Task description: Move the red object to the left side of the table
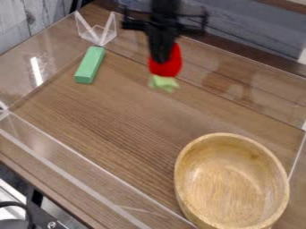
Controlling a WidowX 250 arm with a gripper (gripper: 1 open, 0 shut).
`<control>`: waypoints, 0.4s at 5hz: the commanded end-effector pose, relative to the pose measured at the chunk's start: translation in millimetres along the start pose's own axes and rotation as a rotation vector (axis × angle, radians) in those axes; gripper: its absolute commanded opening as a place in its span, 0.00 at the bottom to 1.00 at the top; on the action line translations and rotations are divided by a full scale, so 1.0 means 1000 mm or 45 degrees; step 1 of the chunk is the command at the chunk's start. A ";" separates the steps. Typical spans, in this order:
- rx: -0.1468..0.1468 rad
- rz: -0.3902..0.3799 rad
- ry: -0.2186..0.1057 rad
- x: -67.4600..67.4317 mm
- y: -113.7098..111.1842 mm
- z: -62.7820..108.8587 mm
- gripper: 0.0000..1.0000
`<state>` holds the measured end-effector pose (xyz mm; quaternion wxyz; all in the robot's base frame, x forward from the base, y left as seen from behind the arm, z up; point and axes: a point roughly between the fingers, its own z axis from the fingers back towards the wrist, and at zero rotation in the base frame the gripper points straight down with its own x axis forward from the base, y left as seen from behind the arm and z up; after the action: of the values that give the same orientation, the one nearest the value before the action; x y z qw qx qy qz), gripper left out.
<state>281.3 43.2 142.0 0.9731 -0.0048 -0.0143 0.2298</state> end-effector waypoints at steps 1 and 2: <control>0.005 -0.007 -0.073 0.017 0.049 0.012 0.00; 0.031 -0.008 -0.083 0.039 0.093 0.004 0.00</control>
<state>266.3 141.8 128.2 0.9721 0.0050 -0.0138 0.2343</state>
